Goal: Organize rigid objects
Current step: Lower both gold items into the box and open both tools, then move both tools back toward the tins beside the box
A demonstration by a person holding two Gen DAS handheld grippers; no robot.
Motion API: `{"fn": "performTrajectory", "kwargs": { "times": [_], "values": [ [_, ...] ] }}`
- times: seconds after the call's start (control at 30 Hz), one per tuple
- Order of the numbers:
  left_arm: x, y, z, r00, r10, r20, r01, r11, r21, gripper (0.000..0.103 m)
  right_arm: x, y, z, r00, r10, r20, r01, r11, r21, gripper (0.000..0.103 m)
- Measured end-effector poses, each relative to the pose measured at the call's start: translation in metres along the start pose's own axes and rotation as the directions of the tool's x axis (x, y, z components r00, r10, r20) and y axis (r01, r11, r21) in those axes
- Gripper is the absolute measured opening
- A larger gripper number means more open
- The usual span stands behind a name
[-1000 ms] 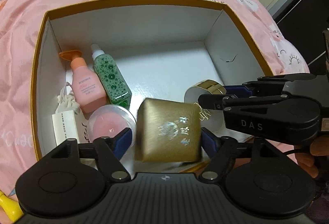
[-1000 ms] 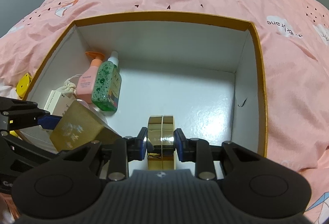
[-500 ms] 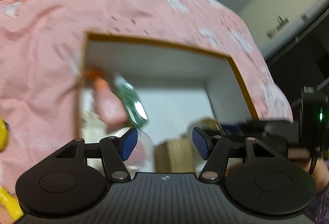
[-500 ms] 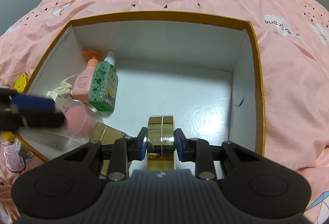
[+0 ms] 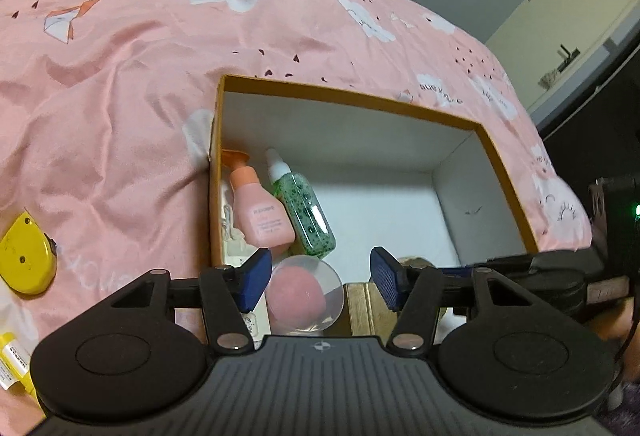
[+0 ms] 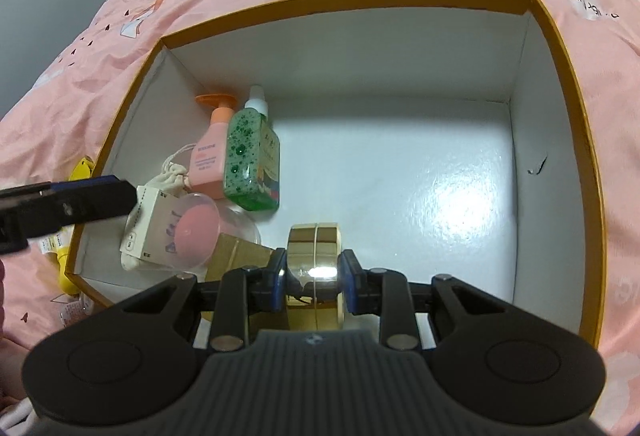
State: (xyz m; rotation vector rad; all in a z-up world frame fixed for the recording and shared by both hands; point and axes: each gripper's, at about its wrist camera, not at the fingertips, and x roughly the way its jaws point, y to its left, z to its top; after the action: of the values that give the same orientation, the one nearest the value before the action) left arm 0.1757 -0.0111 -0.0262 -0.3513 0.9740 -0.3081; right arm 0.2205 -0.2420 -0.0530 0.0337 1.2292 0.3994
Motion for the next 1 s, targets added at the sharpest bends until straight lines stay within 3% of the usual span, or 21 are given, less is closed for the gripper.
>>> {"fn": "performTrajectory", "kwargs": {
  "times": [0.1,0.43,0.6,0.77,0.93,1.0],
  "values": [
    [0.000,-0.006,-0.006,1.000,0.017,0.006,-0.017,0.999,0.035,0.066,0.000,-0.005,0.001,1.000,0.005,-0.023,-0.005,1.000,0.010,0.028],
    [0.002,-0.009,-0.018,0.999,0.047,0.021,-0.048,0.997,0.064,0.066,-0.002,-0.014,-0.003,0.989,-0.127,-0.071,0.126,0.992,-0.020,0.042],
    [0.000,-0.009,-0.018,0.998,0.055,0.020,-0.056,0.997,0.061,0.066,0.007,-0.013,-0.005,0.990,-0.104,-0.100,0.103,0.995,-0.017,0.046],
    [-0.003,-0.008,-0.019,0.998,0.057,0.025,-0.059,0.996,0.061,0.067,0.018,0.000,-0.005,0.980,-0.145,-0.137,0.136,0.988,-0.071,0.055],
    [-0.005,-0.012,-0.020,0.997,0.069,0.035,-0.072,0.994,0.078,0.067,0.017,0.003,-0.004,0.974,-0.184,-0.129,0.173,0.981,-0.092,0.055],
    [-0.006,-0.012,-0.020,0.997,0.070,0.038,-0.073,0.994,0.077,0.069,0.014,0.008,-0.005,0.969,-0.223,-0.110,0.209,0.970,-0.125,0.060]
  ]
}}
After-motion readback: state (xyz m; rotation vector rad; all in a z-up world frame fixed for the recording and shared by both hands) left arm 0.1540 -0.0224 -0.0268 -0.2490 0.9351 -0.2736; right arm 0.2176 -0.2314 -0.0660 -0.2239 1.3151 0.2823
